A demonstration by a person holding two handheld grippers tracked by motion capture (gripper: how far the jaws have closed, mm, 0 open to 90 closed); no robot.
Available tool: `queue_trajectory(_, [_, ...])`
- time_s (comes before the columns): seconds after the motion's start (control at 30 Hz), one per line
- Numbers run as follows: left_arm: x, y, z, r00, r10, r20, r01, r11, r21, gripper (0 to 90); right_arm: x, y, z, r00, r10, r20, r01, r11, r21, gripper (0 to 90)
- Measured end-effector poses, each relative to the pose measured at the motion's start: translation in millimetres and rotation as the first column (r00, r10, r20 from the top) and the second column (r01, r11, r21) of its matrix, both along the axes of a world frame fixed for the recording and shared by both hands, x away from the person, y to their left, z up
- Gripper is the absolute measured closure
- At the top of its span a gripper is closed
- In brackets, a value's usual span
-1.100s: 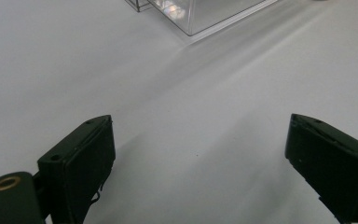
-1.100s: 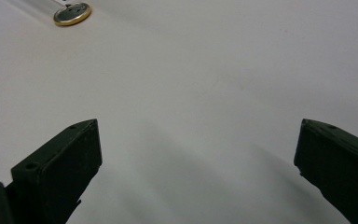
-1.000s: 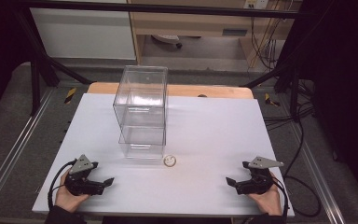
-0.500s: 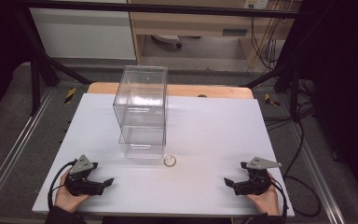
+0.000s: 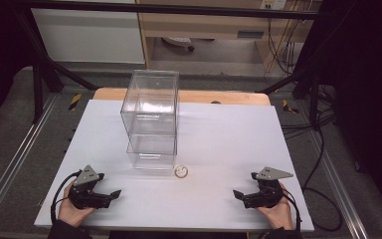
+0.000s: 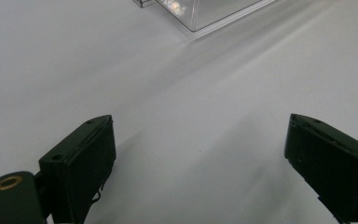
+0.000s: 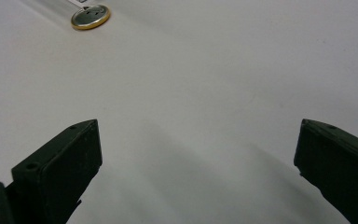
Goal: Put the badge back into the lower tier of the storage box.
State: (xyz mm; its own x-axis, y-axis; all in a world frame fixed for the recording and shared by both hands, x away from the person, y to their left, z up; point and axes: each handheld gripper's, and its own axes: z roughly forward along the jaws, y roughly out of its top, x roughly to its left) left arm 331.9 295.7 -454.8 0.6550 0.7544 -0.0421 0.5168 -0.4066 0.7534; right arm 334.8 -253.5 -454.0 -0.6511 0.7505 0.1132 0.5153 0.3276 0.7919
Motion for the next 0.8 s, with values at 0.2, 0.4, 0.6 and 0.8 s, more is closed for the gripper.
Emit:
queue_trajectory(0.2, [0.7,-0.7,0.1,1.0,-0.001,-0.001,0.001,1.0,0.0,8.5,-0.2,6.8,0.5,1.0,0.005,-0.006,-0.005,1.0,0.008,1.2])
queue_trajectory(0.4, [0.6,-0.6,0.6,1.0,0.002,0.003,-0.002,1.0,0.003,8.6,0.6,13.7,1.2,0.9998,0.018,-0.005,-0.018,0.9997,0.013,1.3])
queue_trajectory(0.6, [0.6,-0.3,0.4,1.0,0.004,0.003,-0.004,1.0,0.002,8.6,2.1,23.9,2.2,0.9995,0.029,-0.012,-0.029,0.9996,0.006,1.3])
queue_trajectory(0.8, [0.4,0.0,0.8,1.0,0.003,0.006,-0.003,1.0,0.001,8.8,2.9,34.2,2.5,0.9989,0.045,-0.016,-0.045,0.999,0.01,1.5])
